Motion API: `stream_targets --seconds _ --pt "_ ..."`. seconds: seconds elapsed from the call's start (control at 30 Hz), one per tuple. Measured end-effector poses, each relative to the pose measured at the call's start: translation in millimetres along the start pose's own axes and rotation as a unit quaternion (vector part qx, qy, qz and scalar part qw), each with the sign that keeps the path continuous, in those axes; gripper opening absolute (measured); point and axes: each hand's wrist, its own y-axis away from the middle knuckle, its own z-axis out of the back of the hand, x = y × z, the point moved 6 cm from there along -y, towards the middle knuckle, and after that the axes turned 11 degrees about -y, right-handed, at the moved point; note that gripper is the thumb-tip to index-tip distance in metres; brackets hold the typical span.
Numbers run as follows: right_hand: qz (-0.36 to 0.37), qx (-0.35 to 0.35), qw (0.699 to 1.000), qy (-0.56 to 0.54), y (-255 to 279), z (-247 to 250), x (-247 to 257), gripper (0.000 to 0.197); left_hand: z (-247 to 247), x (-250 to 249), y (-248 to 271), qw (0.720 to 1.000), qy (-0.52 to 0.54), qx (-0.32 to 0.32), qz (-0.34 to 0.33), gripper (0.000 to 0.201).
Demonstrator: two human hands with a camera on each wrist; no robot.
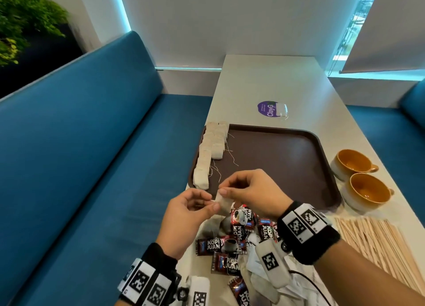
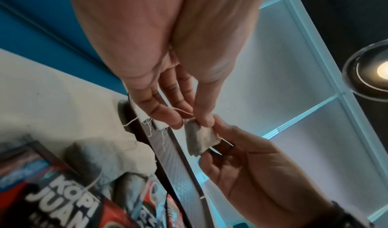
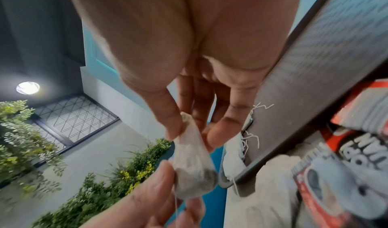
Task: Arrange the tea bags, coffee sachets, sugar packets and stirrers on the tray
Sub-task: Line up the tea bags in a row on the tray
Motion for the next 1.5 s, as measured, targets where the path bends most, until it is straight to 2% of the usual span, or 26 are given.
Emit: stream_targets --seconds 0.07,0.1,0.2,0.3,0.37,0.5,0.63,0.73,0.8,0.93,1.0,1.13,1.2,1.27,1.33,1.4,1.5 --pt "-0.005 -0.026 1.0 -0.01 -4.1 12.2 -2.0 0.009 4.7 5.2 -7.3 0.997 -0.073 -0.032 0.014 0.009" --pt "-0.006 -0.042 0.999 -0.013 -7.3 19.3 -2.5 0.009 6.7 7.7 -10.4 0.992 -0.116 -0.042 0.018 0.006" --pt "0.013 -0.093 0.996 0.01 -21.3 44.4 -0.2 0.007 1.6 14.1 -16.1 0.974 -0.227 -0.015 0.025 0.008" --pt "0.022 -0.125 0.992 0.016 -40.1 66.1 2.9 0.009 -8.2 20.1 -20.2 0.954 -0.298 0.02 0.017 0.021" --pt "0.022 -0.127 0.991 0.03 -53.5 74.1 7.2 0.013 -11.6 22.8 -21.0 0.95 -0.311 0.023 0.011 0.025" --pt "0.008 -0.137 0.989 0.055 -83.9 81.9 12.5 0.02 -7.7 27.0 -19.6 0.953 -0.303 0.019 0.014 0.02" --pt "0.003 -0.15 0.988 0.043 -112.1 79.0 9.3 0.008 0.1 23.9 -19.2 0.959 -0.278 0.054 -0.002 0.014" --pt "-0.01 -0.13 0.989 0.067 -131.7 70.0 7.5 0.005 2.8 19.3 -21.5 0.949 -0.304 0.077 -0.017 0.012" --pt "-0.027 -0.09 0.991 0.091 -142.8 59.0 6.3 0.005 1.6 16.6 -23.5 0.945 -0.315 0.09 -0.024 0.012" --pt "-0.08 -0.035 0.991 0.1 -159.9 36.7 -1.6 0.005 -6.0 16.2 -25.4 0.953 -0.279 0.116 -0.015 0.009" --pt "-0.107 -0.034 0.988 0.106 -171.0 32.0 -11.0 0.005 -5.3 17.9 -26.4 0.962 -0.253 0.101 -0.01 0.01" --pt "-0.156 -0.051 0.977 0.138 -192.1 32.8 -32.5 0.02 4.4 26.1 -25.6 0.985 -0.16 0.06 0.019 0.014" --pt "-0.15 -0.076 0.977 0.131 -195.7 35.7 -34.1 0.018 10.6 32.1 -24.5 0.992 -0.112 0.05 0.042 0.022" --pt "-0.128 -0.103 0.979 0.123 -194.6 39.7 -29.1 0.012 14.4 33.9 -21.8 0.995 -0.07 0.049 0.055 0.014" --pt "-0.101 -0.134 0.978 0.126 -192.5 47.1 -24.1 0.02 16.5 34.4 -18.8 0.996 -0.028 0.052 0.067 0.005" --pt "-0.071 -0.153 0.977 0.134 -184.7 52.2 -16.7 0.018 17.8 35.4 -15.1 0.995 0.016 0.05 0.088 0.009" --pt "-0.036 -0.101 0.981 0.161 -158.1 45.1 -1.5 0.008 20.1 32.7 -8.2 0.991 0.07 0.052 0.097 0.013"
